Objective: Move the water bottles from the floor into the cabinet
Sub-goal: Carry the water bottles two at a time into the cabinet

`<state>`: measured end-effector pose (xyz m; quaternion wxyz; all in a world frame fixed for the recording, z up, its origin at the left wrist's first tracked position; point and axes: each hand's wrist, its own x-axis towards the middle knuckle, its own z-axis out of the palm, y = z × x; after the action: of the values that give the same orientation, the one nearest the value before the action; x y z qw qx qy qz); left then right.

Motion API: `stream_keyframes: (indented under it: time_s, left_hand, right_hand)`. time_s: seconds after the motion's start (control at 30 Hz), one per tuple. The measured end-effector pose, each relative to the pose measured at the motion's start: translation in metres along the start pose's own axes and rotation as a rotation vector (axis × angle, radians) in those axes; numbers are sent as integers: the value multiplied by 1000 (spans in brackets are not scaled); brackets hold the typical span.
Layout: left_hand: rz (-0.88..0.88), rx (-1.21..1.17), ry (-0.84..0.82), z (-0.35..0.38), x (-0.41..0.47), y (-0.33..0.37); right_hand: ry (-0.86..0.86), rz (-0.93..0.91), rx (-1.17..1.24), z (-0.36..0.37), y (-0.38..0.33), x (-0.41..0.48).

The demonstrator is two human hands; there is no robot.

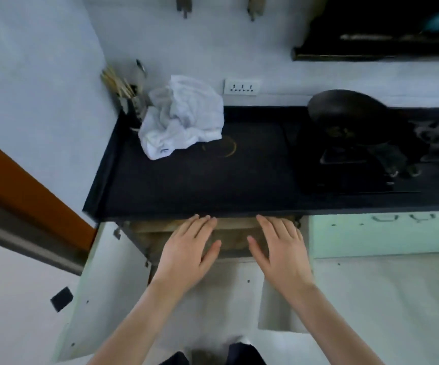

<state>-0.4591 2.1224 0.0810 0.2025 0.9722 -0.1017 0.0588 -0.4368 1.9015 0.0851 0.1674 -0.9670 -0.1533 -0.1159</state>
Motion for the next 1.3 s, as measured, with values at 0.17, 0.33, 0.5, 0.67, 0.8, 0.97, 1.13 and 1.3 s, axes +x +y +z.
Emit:
stream_keyframes:
  time_s: [0.17,0.33,0.5,0.67,0.8,0.97,1.13,1.3]
  left_hand:
    - [244,24,-110,-4,-22,0]
    - [381,59,-365,29,-71,-14]
    - [502,-59,-498,51,-83,17]
    - [761,-92,-475,66,-41,106]
    - [927,-130,-445,90,-21,190]
    - [1023,-119,-509,152,-36,290]
    - [1106,-148,-565,205,-56,402]
    - [1204,-204,-523,228,-44,517]
  right_hand:
    - [67,228,-13,-7,-17,-82]
    - [76,572,-99,13,-47,-188]
    - [103,850,-137,-8,-49,-252]
    - [260,1017,-190,-53,-18,-292]
    - [376,1125,-229,-78,24,-335]
    - [368,1271,-259,-88,95,-401]
    - [325,1372,-218,-121,164,-455]
    - [392,1403,-225,-175,241,-480]
